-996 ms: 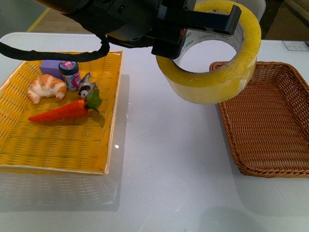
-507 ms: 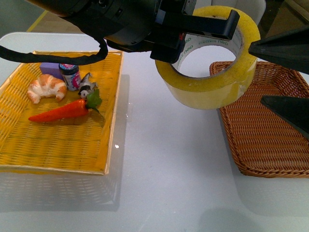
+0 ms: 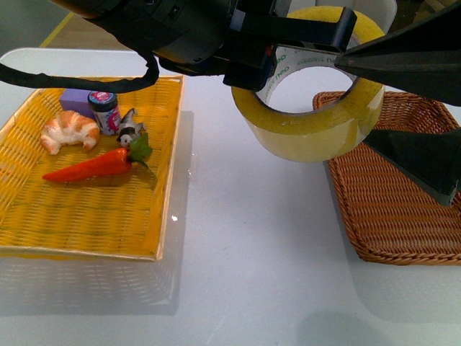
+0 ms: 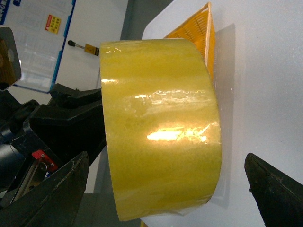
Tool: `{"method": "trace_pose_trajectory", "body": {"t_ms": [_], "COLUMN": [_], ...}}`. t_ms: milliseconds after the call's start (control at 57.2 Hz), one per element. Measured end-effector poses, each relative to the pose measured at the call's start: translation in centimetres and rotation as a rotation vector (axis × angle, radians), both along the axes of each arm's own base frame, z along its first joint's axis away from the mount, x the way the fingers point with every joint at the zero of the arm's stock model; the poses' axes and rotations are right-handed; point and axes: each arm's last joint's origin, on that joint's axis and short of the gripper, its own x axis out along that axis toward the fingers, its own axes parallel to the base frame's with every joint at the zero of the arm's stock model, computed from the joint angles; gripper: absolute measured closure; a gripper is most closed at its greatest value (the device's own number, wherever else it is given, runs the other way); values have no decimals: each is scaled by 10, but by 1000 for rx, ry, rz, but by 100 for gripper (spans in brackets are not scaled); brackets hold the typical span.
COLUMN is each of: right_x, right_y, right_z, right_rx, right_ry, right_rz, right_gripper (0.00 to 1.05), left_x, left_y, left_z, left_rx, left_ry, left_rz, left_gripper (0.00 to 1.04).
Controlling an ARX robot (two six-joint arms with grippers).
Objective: Move tape to another basket
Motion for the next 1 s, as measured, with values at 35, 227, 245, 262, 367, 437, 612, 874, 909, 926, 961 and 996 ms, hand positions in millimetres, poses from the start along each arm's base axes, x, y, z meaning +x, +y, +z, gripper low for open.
{"method": "trace_pose_trajectory", "body": {"t_ms": [35, 227, 245, 262, 367, 437, 612, 874, 909, 926, 961, 996], "right_x": [1, 2, 2, 2, 3, 3, 2, 2, 2, 2, 2, 2], "right_y": [0, 3, 3, 3, 3, 2, 2, 0, 0, 0, 0, -1], "right_z": [0, -2, -2, -2, -1, -1, 0, 3, 3, 3, 3, 3], "right_rx": [0, 10, 13, 15, 27, 29, 30, 32, 32, 32, 32, 32], "right_ry": [1, 12, 12, 13, 12, 11, 12, 12, 14, 15, 17, 18], "right_rz": [-2, -17, -18, -19, -23, -23, -25, -40, -42, -45, -47, -49], "right_gripper": [9, 33, 36, 40, 56, 56, 56, 56, 56, 56, 56, 56], "left_x": [0, 0, 0, 0, 0, 0, 0, 1, 1, 1, 2, 2], "left_y": [0, 0, 0, 0, 0, 1, 1, -1, -1, -1, -1, -1], "left_z": [0, 0, 0, 0, 0, 0, 0, 3, 5, 5, 6, 6], "left_rx": [0, -3, -4, -4, -8, -10, -13, -36, -39, -39, -41, -42], "left_ry": [1, 5, 5, 5, 9, 11, 13, 17, 14, 13, 11, 10], "left_rz": [0, -2, -2, -2, 2, 3, 4, -4, -5, -5, -4, -4], "left_gripper": [89, 89, 89, 89, 90, 90, 90, 66, 61, 59, 54, 48]}}
